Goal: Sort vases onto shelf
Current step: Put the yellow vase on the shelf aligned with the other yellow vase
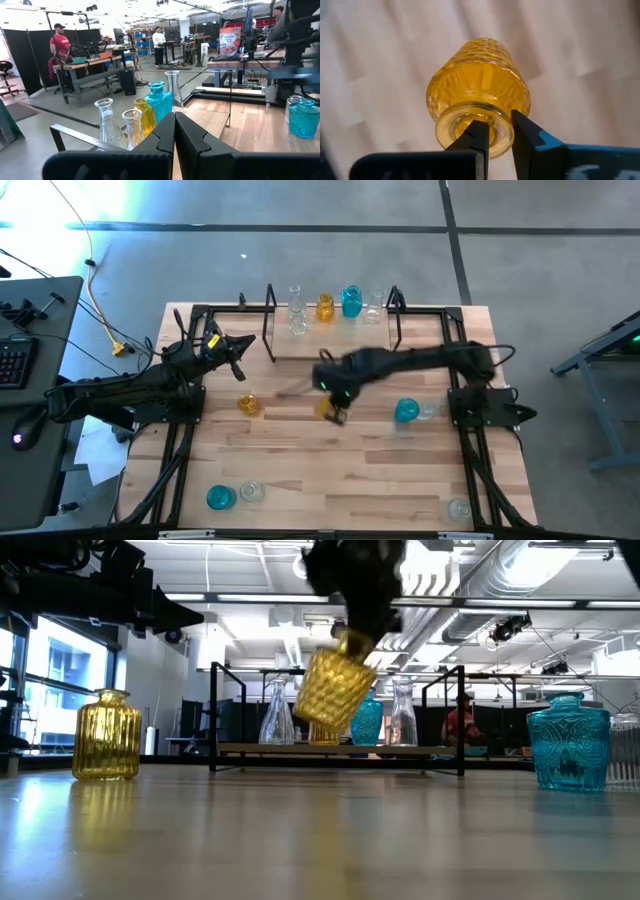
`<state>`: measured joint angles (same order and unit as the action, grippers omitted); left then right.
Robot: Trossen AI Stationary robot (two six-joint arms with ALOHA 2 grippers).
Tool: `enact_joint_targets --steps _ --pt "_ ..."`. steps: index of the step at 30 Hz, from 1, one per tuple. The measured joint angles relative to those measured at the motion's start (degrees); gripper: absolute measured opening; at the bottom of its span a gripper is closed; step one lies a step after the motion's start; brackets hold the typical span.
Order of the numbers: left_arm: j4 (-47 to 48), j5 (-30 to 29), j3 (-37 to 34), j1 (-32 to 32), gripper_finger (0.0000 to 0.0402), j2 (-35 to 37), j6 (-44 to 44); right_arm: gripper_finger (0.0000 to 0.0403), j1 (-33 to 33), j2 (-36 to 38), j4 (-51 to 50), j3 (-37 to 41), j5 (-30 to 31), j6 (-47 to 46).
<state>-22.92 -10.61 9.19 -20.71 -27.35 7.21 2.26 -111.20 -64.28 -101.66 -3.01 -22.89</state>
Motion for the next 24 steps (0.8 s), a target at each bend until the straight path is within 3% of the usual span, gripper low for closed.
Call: enact_joint_targets --steps 8,20,24 --pt "-0.09 0.00 0.00 0.00 0.0000 0.00 0.14 0.0028 -9.91 -11.37 -11.56 -11.82 -0.24 13.33" --pt "-0.02 0.00 0.00 0.00 0.0000 0.00 0.45 0.0029 -14.11 -15.04 -12.42 -12.71 -0.44 18.88" --pt "-0.01 -0.02 0.00 0.02 0.0000 0.00 0.48 0.0053 -13.86 -15.04 -12.22 -12.71 0.96 18.94"
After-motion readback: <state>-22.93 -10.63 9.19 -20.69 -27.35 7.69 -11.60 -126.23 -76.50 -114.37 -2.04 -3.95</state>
